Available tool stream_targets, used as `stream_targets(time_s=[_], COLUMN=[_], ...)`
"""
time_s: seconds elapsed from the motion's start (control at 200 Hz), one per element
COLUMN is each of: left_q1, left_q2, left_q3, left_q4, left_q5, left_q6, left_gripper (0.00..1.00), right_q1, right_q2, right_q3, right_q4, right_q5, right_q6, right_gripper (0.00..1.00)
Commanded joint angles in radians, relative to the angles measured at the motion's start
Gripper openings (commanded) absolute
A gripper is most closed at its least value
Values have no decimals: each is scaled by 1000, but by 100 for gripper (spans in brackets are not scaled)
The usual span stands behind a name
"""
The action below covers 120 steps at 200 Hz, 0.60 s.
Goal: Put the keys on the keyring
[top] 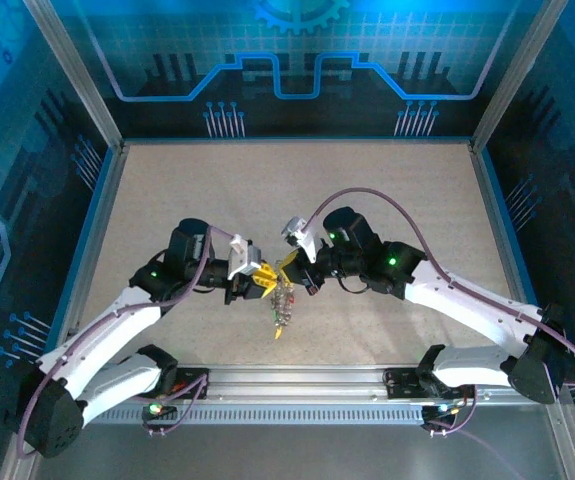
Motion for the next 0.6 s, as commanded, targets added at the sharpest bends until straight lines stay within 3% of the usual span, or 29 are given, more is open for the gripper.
stream_targets(time_s=[0.0,0.405,0.535,0.595], left_q1=[-7,-8,-8,-8], left_q2=[18,17,11,14], left_q3=[6,0,-2,-1], left_q4=[6,65,73,71], left_q5=[36,117,130,133], left_q6=[20,19,21,24], left_gripper=[27,26,22,14], right_q1=[4,15,17,19], right_q2=[-13,19,16,15], right_q3=[0,21,24,25], right_q4=[44,27,32,32], right_q5=[-43,-81,-81,-80], right_q6=[-22,-46,-47,-48], right_gripper=[0,0,0,0])
